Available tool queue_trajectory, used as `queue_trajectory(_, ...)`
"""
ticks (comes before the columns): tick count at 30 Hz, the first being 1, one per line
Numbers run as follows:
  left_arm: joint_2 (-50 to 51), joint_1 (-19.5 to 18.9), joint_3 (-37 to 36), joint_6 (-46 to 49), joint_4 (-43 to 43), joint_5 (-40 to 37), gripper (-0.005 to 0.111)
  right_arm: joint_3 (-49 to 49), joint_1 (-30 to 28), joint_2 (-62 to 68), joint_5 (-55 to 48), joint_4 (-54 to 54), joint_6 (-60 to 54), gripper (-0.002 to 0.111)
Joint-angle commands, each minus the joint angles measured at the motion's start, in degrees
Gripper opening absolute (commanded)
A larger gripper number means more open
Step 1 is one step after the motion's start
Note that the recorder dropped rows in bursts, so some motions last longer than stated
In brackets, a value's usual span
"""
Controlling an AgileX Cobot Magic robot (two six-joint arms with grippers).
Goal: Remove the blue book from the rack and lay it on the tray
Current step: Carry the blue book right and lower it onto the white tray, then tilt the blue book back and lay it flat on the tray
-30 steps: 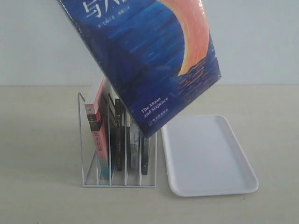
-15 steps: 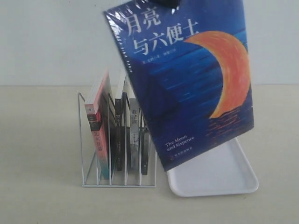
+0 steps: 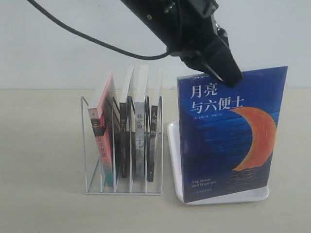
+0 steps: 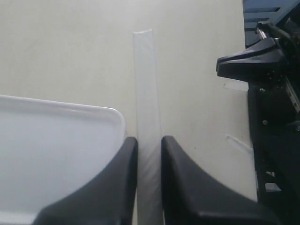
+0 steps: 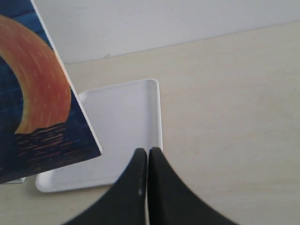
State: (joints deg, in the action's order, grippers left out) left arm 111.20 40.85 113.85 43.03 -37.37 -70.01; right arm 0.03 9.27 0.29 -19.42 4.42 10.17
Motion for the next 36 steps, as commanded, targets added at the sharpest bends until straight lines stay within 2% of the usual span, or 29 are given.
queue_trajectory(1,2.9,0.4,3.3,0.7,-1.1,1.1,0.004,0.0,-0.2,-0.3,0.5,-0.2,-0.2,0.000)
queue_trajectory(8,7.5,0.4,7.1,1.8,-0.7,1.1,0.004,0.0,-0.2,-0.3,0.5,-0.2,-0.2,0.000)
queue_trajectory(24,12.4,0.3,7.2,3.1,4.0,6.8,0.004,0.0,-0.2,-0.3,0.5,-0.2,-0.2,0.000)
queue_trajectory(36,12.4,0.3,7.2,5.2,3.3,6.2,0.004,0.0,-0.2,-0.3,0.5,-0.2,-0.2,0.000)
